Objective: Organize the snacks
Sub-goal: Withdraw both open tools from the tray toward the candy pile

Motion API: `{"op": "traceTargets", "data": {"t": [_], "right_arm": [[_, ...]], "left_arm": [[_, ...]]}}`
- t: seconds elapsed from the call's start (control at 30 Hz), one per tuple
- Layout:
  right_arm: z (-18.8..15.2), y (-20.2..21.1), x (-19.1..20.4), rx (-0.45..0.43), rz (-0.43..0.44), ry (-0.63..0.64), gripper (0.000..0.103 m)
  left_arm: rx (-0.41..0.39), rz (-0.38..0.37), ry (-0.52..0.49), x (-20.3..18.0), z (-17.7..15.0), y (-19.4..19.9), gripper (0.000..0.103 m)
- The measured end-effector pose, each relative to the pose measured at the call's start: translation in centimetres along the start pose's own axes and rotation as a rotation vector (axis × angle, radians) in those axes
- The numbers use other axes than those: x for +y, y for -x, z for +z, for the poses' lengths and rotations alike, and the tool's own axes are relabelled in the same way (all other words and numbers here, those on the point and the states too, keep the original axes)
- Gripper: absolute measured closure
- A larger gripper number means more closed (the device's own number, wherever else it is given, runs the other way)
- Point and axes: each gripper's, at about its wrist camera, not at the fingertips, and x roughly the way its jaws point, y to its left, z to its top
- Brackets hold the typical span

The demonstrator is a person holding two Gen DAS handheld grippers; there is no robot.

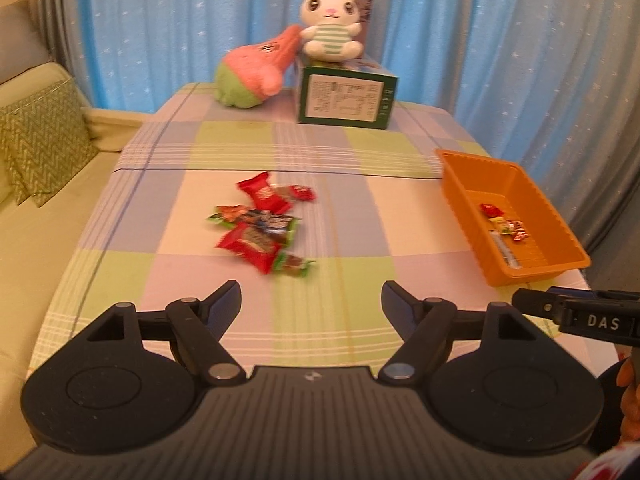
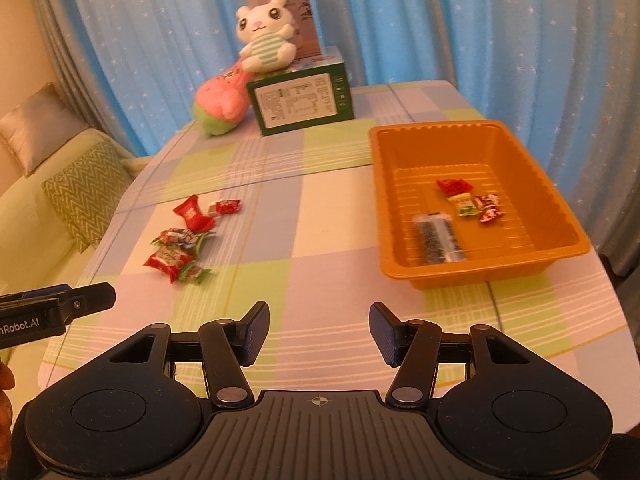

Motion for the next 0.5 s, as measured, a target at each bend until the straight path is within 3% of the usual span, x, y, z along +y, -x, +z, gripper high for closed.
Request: {"op": "traceTargets", "data": {"t": [0.5], "right_arm": [[0.7, -4.8, 4.6, 0.031, 0.087, 0.120, 0.047]], "left_arm": [[0.043, 0.053, 0.009, 5.0, 0.9, -2.7, 0.028]]}}
